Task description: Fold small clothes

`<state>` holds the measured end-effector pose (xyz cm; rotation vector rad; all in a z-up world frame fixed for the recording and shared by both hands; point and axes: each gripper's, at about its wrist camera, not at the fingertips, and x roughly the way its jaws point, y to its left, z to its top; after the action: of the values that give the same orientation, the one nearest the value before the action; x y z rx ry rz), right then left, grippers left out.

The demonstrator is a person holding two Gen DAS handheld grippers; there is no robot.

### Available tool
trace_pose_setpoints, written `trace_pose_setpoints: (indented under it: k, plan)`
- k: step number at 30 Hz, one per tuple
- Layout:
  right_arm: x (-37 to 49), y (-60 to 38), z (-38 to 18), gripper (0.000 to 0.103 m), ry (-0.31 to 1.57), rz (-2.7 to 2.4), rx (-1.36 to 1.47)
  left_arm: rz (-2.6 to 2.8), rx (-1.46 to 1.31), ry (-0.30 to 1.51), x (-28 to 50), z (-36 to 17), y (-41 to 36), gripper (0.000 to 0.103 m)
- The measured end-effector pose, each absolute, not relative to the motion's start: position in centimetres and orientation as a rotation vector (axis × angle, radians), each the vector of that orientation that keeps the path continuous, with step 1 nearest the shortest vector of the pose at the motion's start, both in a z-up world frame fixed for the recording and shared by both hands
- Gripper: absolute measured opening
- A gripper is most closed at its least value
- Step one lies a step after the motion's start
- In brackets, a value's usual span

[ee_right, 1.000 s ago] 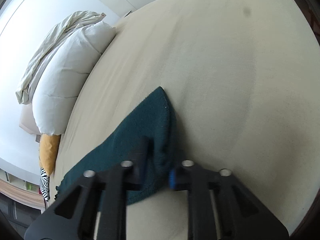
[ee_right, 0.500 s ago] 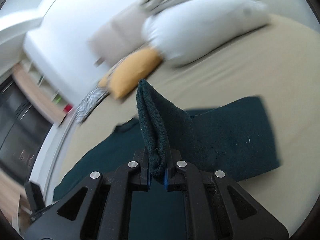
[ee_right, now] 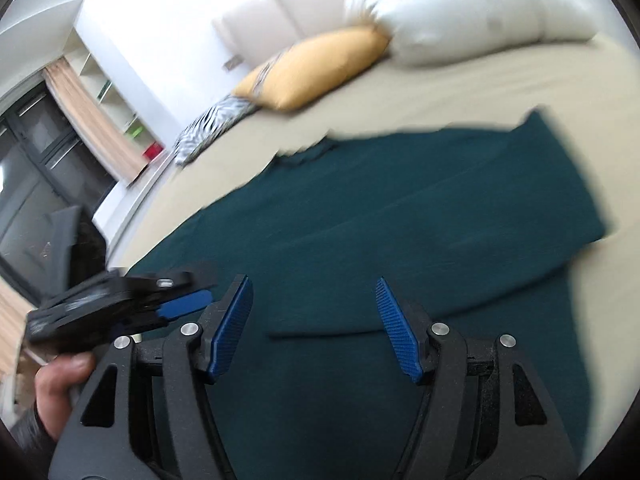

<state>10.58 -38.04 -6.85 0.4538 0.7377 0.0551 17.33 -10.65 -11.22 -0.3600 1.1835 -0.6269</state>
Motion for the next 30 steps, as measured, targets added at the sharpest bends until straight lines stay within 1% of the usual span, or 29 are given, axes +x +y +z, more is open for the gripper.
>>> trace_pose_setpoints:
  k: [1, 3, 4, 5, 7, 10, 12, 13, 17, 21, 25, 27, 28, 30]
  plan:
    - [10.0, -39.6, -6.4, 0.063, 0.717, 0.023, 0.441, -0.631, -0.347, 1.212, 17.8, -12.0, -11.8, 0.050]
    - [9.4, -42.1, -5.7, 0.071, 0.699, -0.036, 0.430, -0.616, -0.322, 1.237, 18.7, -13.2, -13.3, 0.042]
    - [9.1, -43.3, -5.4, 0.071, 0.694, -0.062, 0.431, -0.600, -0.311, 1.225, 19.0, -13.2, -13.7, 0.036]
    - [8.5, -44.7, -5.4, 0.071, 0.687, -0.086, 0.434, -0.587, -0.303, 1.221, 19.2, -13.1, -13.9, 0.032]
    - [7.1, -47.5, -5.5, 0.071, 0.676, -0.137, 0.452, -0.573, -0.288, 1.219, 19.6, -12.7, -14.1, 0.012]
    - [5.1, -50.6, -6.5, 0.071, 0.661, -0.184, 0.497, -0.586, -0.244, 1.189, 19.5, -11.4, -14.1, 0.010]
    - [5.4, -52.7, -6.4, 0.071, 0.644, -0.219, 0.500, -0.590, -0.228, 1.147, 19.2, -10.2, -13.7, 0.009]
    - [4.1, -53.0, -6.6, 0.071, 0.638, -0.239, 0.495, -0.588, -0.219, 1.113, 19.2, -9.4, -13.4, 0.009]
    - [5.3, -55.7, -6.8, 0.071, 0.667, -0.278, 0.477, -0.545, -0.232, 1.015, 20.9, -7.3, -10.8, 0.009]
    - [7.6, -57.8, -7.6, 0.071, 0.719, -0.260, 0.499, -0.480, -0.234, 1.022, 23.1, -8.8, -8.4, 0.009]
    - [12.0, -59.3, -9.4, 0.070, 0.771, -0.239, 0.572, -0.419, -0.259, 1.035, 24.0, -11.0, -6.1, 0.009]
    - [14.4, -59.8, -10.3, 0.070, 0.786, -0.238, 0.584, -0.414, -0.250, 1.031, 24.5, -11.4, -6.3, 0.009]
    - [15.2, -60.1, -10.7, 0.069, 0.794, -0.236, 0.594, -0.414, -0.244, 1.029, 24.6, -11.5, -6.5, 0.009]
    - [16.9, -59.7, -11.5, 0.060, 0.809, -0.230, 0.609, -0.417, -0.235, 1.020, 24.7, -11.5, -6.7, 0.009]
